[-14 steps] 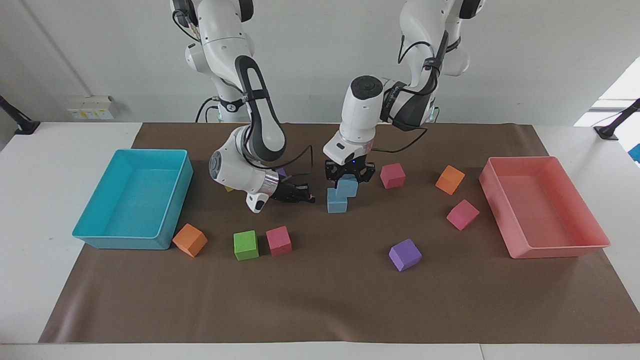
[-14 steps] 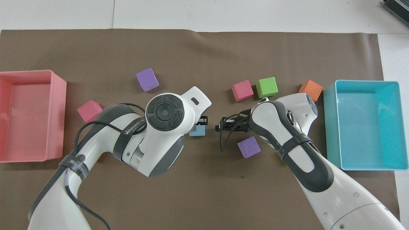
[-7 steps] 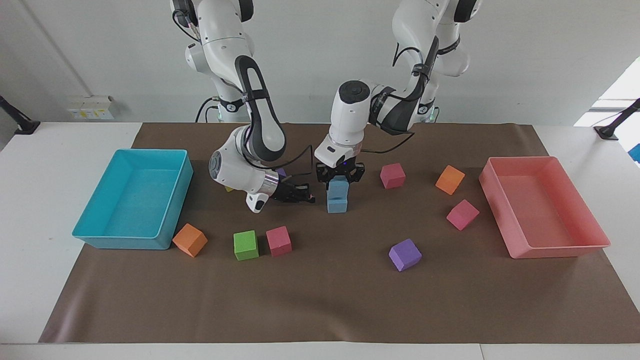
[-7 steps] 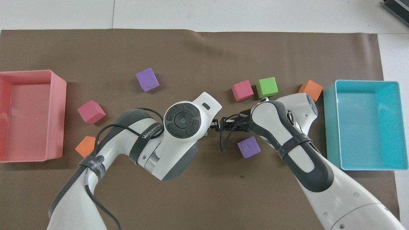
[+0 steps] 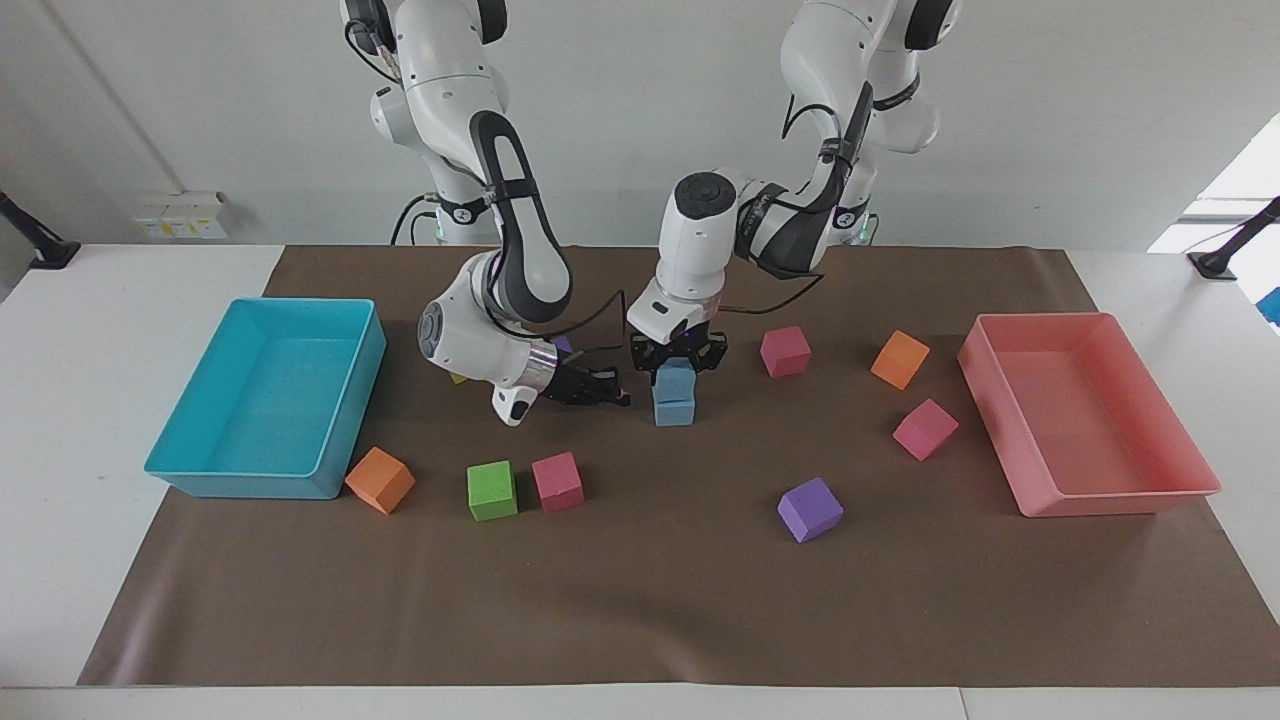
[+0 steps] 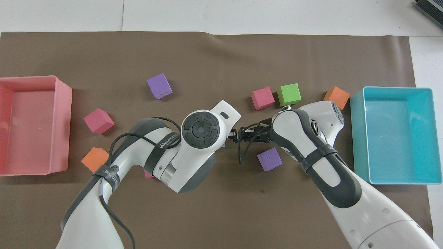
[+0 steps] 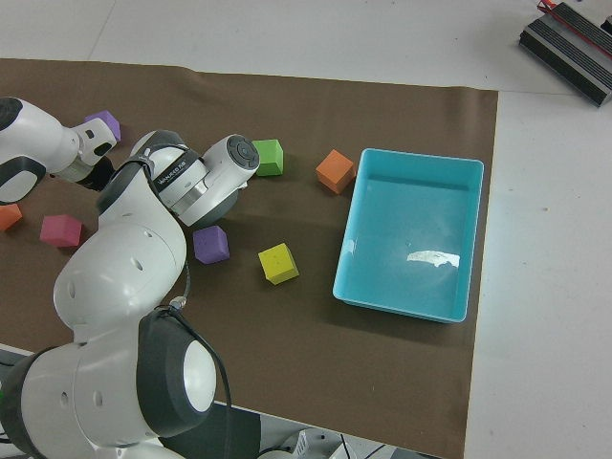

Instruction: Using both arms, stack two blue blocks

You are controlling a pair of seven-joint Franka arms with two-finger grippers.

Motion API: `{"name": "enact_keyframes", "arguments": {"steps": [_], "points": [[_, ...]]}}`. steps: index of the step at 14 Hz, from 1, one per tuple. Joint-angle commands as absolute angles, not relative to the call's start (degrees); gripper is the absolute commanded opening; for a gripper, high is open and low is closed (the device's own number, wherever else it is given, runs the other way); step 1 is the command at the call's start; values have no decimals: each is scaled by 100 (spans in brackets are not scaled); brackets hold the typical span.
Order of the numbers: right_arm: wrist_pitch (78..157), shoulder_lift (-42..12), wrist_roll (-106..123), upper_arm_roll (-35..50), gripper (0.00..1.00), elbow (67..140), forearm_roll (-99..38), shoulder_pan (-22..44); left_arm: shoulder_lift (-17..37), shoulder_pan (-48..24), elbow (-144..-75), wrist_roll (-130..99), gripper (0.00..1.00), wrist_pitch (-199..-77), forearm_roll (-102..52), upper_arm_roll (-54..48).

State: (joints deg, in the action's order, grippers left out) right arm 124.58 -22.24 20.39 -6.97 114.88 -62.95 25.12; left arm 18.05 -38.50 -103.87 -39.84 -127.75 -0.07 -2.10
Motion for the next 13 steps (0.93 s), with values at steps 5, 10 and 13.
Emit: {"name": "enact_keyframes", "arguments": {"steps": [5,10,13], "points": [[12533,-2057,1960,-668,0,11654,-6451,2496,1811,-3955,-10433,-4034,31,-12744,-9,-105],[12542,-2057,1960,-668,0,11654,-6451,2496,1811,-3964,-10424,-4034,100,-12753,-9,-106],[12542,-2057,1960,-668,0,11654,-6451,2496,1802,-3955,-10398,-4017,100,-12770,18,-105]]}}
